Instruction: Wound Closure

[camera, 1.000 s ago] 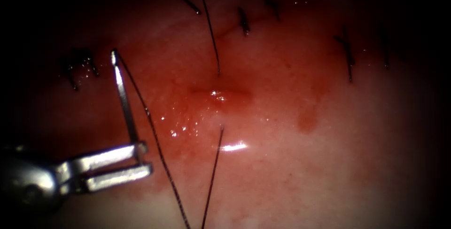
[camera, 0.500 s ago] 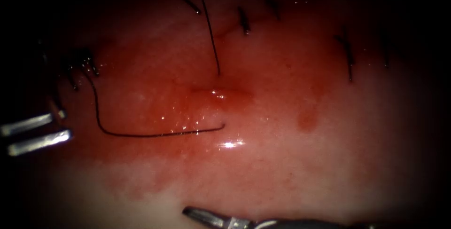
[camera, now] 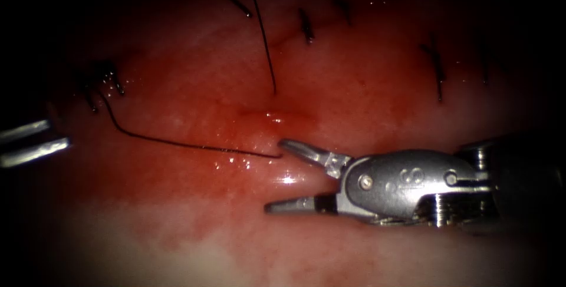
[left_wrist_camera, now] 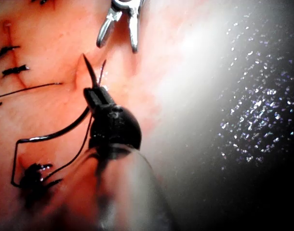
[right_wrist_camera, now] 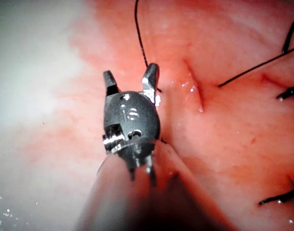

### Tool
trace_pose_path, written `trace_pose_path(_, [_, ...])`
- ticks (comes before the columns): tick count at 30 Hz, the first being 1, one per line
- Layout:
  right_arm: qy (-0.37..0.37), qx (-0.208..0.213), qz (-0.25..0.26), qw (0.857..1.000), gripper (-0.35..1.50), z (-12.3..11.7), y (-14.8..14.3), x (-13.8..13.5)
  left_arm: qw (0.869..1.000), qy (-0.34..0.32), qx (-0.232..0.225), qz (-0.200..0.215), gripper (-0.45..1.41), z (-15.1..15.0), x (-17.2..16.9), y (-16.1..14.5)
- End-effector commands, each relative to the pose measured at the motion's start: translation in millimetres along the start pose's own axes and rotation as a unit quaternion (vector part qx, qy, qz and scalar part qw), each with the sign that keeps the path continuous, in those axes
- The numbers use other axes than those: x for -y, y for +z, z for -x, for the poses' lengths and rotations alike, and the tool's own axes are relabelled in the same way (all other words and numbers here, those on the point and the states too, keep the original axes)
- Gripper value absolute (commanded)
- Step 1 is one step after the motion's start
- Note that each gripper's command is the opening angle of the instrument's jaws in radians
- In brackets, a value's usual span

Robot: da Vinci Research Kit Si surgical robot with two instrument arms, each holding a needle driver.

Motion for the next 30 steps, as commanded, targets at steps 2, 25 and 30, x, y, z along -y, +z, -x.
trace_pose_path(2, [-0.004, 0.013, 0.000, 1.000, 0.98, 1.4, 1.7, 0.4, 1.000, -0.001, -0.002, 0.006, -0.45, 0.1, -1.1, 0.8])
trace_pose_path(25, [0.063, 0.110, -0.004, 0.992, -0.35, 0.9, -3.6, 8.8, 1.000, -0.005, -0.007, 0.014, -0.45, -1.0, -2.5, 2.8])
trace_pose_path(30, [0.066, 0.102, -0.038, 0.992, -0.35, -1.2, -5.6, 14.2, 1.000, -0.004, -0.007, 0.020, -0.45, -1.1, -2.9, 3.6])
